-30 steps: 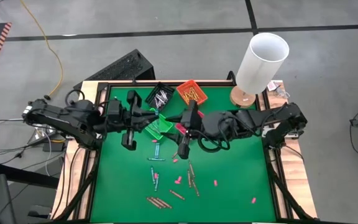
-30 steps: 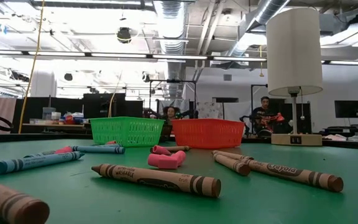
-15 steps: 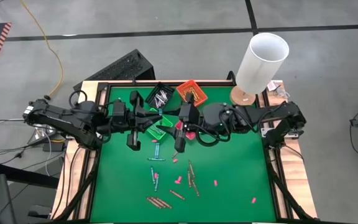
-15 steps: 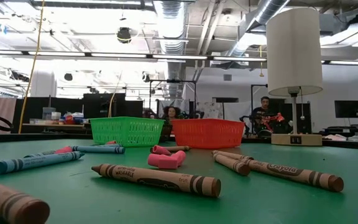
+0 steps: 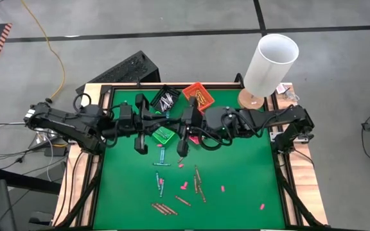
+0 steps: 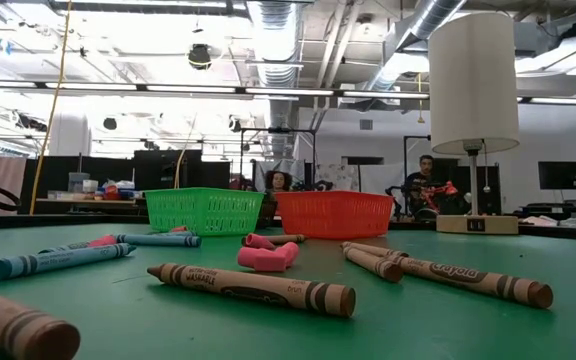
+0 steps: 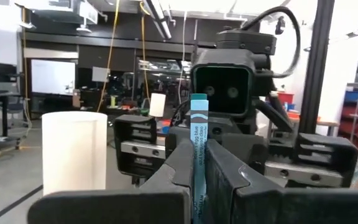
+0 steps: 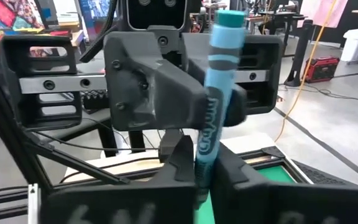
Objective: Sort crayons
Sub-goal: Put the blue crayon into the bin
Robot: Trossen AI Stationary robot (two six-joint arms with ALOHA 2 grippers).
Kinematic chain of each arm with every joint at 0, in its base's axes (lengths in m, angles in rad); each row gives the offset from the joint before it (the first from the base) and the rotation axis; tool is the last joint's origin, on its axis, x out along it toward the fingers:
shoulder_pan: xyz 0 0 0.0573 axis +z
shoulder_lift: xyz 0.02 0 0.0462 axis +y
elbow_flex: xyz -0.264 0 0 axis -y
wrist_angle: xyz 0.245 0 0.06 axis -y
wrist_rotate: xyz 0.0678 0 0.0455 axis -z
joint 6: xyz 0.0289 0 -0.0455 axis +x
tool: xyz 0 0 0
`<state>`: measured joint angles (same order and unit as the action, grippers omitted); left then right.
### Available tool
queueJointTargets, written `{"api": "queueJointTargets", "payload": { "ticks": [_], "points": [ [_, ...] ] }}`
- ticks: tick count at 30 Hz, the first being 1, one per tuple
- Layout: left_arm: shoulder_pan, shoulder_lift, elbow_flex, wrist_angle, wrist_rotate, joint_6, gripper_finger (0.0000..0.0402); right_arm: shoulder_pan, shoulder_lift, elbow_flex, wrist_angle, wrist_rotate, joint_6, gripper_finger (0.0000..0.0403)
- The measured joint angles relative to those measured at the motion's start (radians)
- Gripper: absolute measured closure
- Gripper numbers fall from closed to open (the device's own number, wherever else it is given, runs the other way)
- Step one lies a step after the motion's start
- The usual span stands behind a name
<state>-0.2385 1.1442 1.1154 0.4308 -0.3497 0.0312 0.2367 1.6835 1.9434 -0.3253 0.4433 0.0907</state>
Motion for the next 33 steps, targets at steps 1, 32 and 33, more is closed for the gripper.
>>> {"api": "queueJointTargets", "payload": {
  "ticks": [1, 32, 33],
  "points": [
    [0.000, 0.000, 0.000, -0.001, 0.001, 0.003, 0.0397, 0.000, 0.000, 0.000, -0.001, -0.001, 0.001, 0.0387],
    [-0.004, -0.134, 0.000, -0.772, -0.389, -0.386, 0.0180, -0.262, 0.204, 0.001, -0.190, -0.163, 0.201, 0.0400],
    [-0.004, -0.139, 0.000, -0.807, -0.390, -0.410, 0.0180, -0.272, 0.232, 0.001, -0.193, -0.186, 0.206, 0.0400]
  ]
}}
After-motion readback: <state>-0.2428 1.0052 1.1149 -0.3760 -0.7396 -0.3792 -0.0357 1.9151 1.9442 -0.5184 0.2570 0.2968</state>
